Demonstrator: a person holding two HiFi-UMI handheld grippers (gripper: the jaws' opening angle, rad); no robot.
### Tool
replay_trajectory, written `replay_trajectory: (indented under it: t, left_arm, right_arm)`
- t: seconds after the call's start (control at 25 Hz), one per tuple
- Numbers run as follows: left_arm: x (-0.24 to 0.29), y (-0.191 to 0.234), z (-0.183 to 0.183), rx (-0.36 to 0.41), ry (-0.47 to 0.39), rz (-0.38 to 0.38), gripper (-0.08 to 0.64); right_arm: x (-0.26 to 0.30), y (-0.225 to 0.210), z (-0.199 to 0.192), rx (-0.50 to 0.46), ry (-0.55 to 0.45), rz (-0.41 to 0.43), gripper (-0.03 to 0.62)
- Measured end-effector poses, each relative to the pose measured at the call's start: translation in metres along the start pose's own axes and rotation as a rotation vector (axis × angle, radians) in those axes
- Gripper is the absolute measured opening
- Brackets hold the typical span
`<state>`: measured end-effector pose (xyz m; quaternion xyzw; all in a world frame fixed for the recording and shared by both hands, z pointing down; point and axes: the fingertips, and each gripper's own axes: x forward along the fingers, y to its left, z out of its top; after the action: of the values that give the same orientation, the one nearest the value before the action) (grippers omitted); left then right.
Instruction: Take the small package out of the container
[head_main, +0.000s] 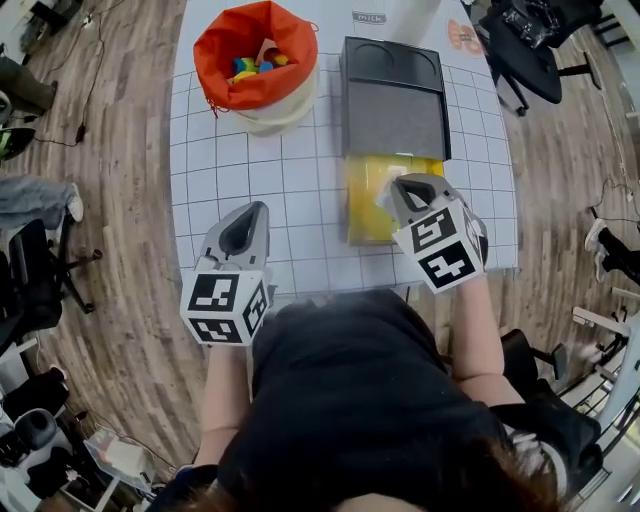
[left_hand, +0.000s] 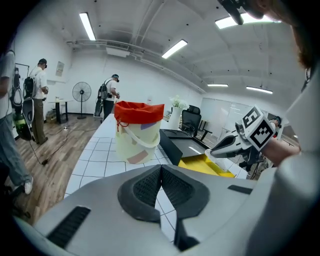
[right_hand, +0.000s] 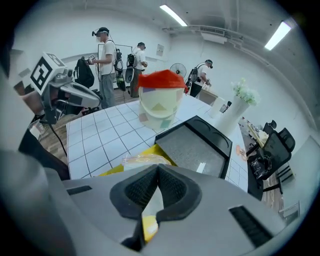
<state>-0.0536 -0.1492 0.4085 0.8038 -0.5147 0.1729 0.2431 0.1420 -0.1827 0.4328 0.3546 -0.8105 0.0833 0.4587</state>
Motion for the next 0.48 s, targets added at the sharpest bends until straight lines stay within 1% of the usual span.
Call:
replay_trajectory:
  t: [0.16,0.48]
  left_arm:
    - [-0.012,0.013,0.004,-0.012,-0.025,0.013,0.026]
    - [-0.028,0.03,0.015,-0.015,-0.076,0.022,0.026]
  right_arm:
    - [-0.014,0.007,0.023,0.032,-0.078,-0.02,0.017]
    - [-0.035,0.026,0.054,0.103,-0.208,-0.038,0.017]
